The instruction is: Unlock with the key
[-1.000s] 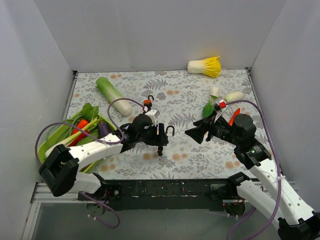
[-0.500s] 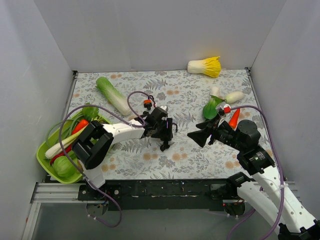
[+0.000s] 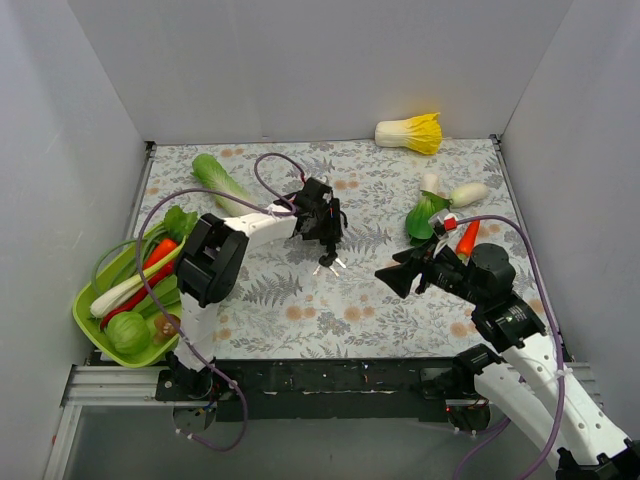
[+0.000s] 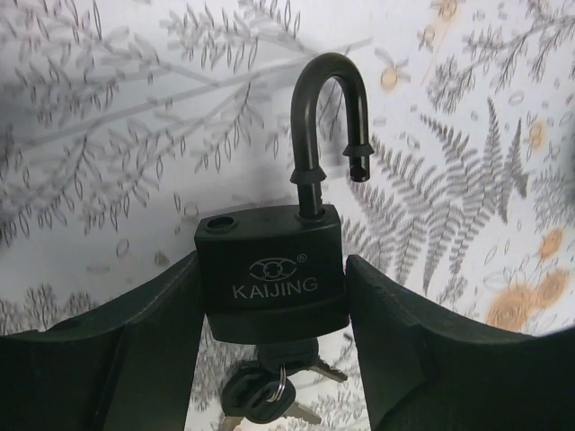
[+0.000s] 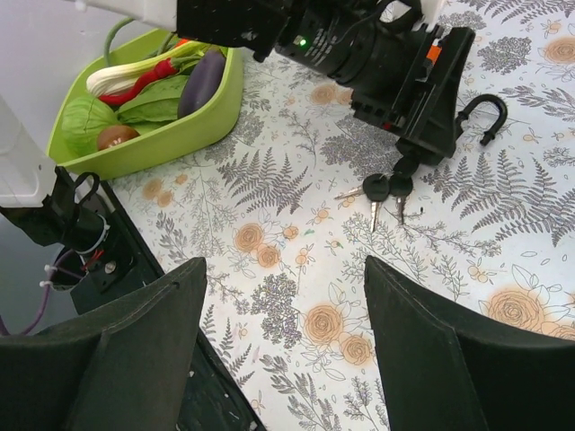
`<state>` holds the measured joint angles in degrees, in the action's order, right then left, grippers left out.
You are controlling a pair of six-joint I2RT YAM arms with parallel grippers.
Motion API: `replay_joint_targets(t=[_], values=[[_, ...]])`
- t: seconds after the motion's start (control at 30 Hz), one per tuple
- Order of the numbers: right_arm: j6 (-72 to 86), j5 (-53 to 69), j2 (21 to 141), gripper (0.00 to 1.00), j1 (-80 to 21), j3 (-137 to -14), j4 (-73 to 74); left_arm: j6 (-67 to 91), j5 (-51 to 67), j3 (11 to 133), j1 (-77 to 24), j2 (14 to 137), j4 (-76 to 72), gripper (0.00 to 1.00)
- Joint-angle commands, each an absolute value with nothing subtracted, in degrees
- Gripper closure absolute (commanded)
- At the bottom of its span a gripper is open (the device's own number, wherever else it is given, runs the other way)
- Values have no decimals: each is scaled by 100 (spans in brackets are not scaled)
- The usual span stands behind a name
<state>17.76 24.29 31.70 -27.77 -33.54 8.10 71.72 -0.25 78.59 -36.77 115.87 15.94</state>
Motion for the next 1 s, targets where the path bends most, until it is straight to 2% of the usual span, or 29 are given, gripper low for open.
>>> replay_joint_targets(t=[0.0,0.37,0.6,0.7,0.83,0.97], values=[[1679,2373,3155,22,-2786,-3366,721,6935,-228,8541,-3490,12075,2091,100],[1626,2355,3217,22,-2786,-3252,677,6531,-1019,10159,-3322,13033,2900,99],[1635,2355,3243,22,-2786,-3226,659,6065,-1353,10854,-3322,13534,3348,91],[1635,2347,3252,21,-2786,-3208,659,5950,-1415,10916,-3322,13553,3410,84],[1644,2329,3261,22,-2795,-3208,624,5880,-1336,10907,-3322,13474,3358,56],[1661,2329,3270,22,-2795,-3208,580,5819,-1248,10864,-3313,13351,3287,39]])
